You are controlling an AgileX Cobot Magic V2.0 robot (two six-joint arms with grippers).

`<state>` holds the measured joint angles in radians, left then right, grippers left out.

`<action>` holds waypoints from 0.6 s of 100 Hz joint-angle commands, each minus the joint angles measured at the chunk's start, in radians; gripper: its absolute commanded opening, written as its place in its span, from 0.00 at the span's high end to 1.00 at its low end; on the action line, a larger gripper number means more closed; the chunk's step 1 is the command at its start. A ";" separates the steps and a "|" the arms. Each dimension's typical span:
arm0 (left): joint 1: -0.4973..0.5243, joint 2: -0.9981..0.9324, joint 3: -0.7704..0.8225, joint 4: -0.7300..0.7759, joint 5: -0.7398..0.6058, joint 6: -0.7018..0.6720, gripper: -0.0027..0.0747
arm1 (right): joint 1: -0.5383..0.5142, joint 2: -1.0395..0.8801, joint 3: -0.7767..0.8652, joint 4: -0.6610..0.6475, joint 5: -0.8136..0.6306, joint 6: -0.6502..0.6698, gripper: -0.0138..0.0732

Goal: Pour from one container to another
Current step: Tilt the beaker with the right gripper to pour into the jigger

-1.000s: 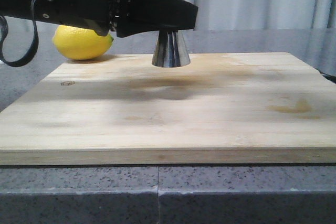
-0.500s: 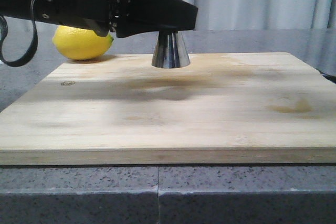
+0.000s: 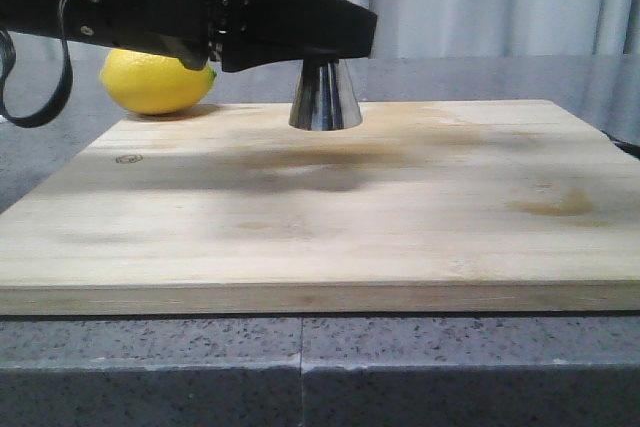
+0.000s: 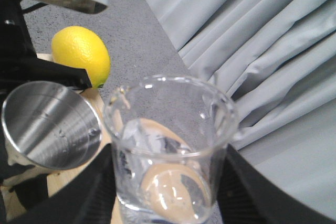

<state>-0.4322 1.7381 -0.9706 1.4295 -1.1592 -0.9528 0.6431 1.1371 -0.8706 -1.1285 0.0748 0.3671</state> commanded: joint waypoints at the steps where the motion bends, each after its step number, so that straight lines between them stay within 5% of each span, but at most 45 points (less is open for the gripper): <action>1: -0.009 -0.049 -0.023 -0.035 -0.205 -0.009 0.99 | 0.002 -0.017 -0.040 -0.026 -0.023 -0.003 0.68; 60: -0.017 -0.049 -0.023 -0.033 -0.205 -0.009 0.99 | 0.002 -0.017 -0.040 -0.097 -0.029 -0.003 0.68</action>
<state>-0.4395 1.7381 -0.9706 1.4342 -1.1592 -0.9528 0.6431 1.1371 -0.8706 -1.1934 0.0748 0.3654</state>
